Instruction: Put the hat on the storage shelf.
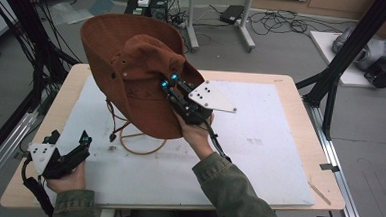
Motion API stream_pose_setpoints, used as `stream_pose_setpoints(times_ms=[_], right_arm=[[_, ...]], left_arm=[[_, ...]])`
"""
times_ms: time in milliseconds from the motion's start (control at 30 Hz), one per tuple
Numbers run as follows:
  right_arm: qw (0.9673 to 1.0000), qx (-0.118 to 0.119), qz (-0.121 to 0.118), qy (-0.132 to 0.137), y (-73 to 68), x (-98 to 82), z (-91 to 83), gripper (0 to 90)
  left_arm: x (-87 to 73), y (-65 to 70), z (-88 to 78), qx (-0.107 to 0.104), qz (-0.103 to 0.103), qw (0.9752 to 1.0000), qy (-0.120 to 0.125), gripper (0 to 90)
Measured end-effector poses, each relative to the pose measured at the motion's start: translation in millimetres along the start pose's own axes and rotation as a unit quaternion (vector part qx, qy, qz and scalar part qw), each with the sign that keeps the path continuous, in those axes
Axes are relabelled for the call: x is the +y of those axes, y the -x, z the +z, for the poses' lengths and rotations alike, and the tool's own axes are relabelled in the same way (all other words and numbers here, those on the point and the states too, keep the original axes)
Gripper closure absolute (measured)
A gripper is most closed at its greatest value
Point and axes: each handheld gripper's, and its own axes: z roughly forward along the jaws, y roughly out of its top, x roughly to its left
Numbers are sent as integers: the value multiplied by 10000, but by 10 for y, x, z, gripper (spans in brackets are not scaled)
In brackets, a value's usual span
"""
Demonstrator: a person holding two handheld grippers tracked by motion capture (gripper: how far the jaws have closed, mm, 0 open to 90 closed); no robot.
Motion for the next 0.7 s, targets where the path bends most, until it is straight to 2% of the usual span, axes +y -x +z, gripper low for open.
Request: stream_pose_setpoints(times_ms=[133, 333, 367, 700], right_arm=[[9999, 130, 34, -87, -35, -22, 42, 888], [9989, 360, -76, -280, -107, -79, 135, 888], [9983, 428, -131, -381, -135, -107, 155, 888], [9964, 571, -174, -608, -186, -164, 200, 882]], left_arm=[[0, 0, 0, 1, -1, 10000, -1, 147], [-1, -5, -1, -16, 0, 10000, -22, 147], [-1, -5, -1, -9, 4, 10000, -16, 147], [-6, -18, 2, 3, -27, 10000, -13, 147]])
